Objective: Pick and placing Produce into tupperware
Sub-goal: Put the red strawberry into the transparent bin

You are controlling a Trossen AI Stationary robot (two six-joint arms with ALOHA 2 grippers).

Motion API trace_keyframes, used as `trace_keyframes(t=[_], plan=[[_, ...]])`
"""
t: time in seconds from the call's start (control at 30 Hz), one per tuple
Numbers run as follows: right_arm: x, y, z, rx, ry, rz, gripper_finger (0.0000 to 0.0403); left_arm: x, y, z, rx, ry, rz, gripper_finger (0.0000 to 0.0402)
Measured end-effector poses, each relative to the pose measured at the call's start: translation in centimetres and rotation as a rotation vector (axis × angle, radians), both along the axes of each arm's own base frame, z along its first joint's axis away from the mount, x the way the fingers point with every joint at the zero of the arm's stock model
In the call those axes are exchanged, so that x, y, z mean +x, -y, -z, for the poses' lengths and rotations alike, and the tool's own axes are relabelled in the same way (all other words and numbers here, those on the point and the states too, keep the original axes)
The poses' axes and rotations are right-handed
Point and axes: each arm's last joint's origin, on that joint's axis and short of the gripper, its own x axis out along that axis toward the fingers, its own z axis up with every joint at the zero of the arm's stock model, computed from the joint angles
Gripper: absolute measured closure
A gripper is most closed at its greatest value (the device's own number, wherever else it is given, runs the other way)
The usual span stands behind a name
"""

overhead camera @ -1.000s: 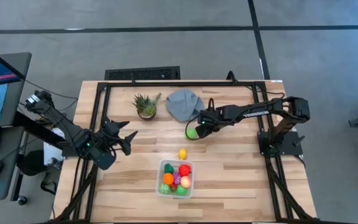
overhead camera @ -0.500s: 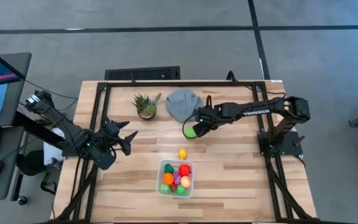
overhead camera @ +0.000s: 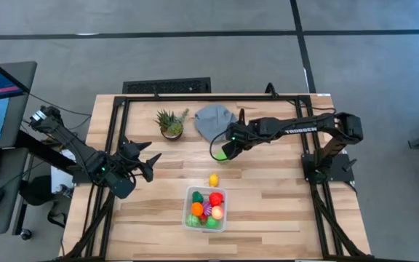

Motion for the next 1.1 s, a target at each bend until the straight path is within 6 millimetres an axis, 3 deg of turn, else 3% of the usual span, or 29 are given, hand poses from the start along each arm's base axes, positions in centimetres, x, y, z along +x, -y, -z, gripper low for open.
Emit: trace_keyframes(t=[0.23,0.57,0.83,1.1], plan=[[0.7,-0.2,-1.4,-0.012,0.040,-0.030,0.0216,0.0,0.0,0.0,0.000,0.000,0.000,0.0123],[1.6,-0.6,-3.4,-0.030,0.102,-0.069,0.0230,0.0,0.0,0.0,-0.012,0.010,-0.005,0.0123],[2.2,-0.9,-5.0,-0.044,0.151,-0.097,0.0204,0.0,0.0,0.0,-0.014,0.012,-0.006,0.0123],[2.7,-1.5,-6.2,-0.050,0.188,-0.121,0.0225,0.0,0.0,0.1,-0.030,-0.001,0.006,0.0123]])
